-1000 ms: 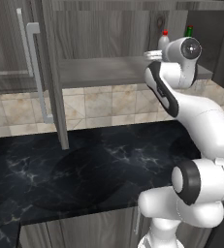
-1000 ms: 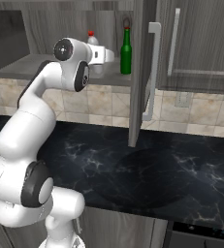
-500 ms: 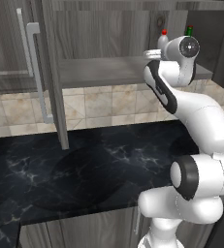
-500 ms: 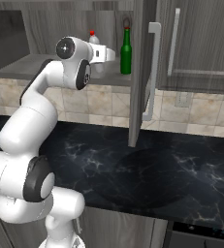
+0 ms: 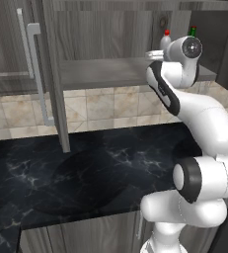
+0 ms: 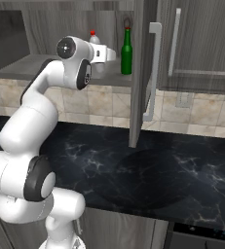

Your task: Pick the beer, bottled water, can from the counter and place them in the open cabinet.

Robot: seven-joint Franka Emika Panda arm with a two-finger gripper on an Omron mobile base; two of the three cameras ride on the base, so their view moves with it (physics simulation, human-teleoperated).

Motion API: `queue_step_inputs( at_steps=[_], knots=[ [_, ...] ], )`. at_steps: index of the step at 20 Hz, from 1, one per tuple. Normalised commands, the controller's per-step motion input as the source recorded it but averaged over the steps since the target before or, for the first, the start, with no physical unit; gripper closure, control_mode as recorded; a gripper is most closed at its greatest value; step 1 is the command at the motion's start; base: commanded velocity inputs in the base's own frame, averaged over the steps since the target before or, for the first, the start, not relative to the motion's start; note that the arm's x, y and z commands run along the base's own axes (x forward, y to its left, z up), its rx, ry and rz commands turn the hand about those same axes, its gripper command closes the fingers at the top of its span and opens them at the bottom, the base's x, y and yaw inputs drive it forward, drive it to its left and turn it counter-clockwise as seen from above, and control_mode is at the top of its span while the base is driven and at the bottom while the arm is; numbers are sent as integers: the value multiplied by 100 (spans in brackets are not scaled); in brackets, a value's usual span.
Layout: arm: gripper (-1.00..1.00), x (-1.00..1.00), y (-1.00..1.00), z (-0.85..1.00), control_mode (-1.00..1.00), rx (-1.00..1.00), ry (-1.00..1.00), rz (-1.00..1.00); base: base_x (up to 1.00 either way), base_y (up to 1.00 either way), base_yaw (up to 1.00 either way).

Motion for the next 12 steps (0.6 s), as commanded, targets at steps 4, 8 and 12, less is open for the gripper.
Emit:
queue_step_inputs(
  at_steps=[4, 8, 12],
  knots=[
    [-100, 10, 0, -9, -100, 0, 0, 0, 0, 0, 0],
    [-100, 11, 0, -1, -100, 0, 0, 0, 0, 0, 0],
    [-100, 18, -9, 0, -100, 0, 0, 0, 0, 0, 0]
  ],
)
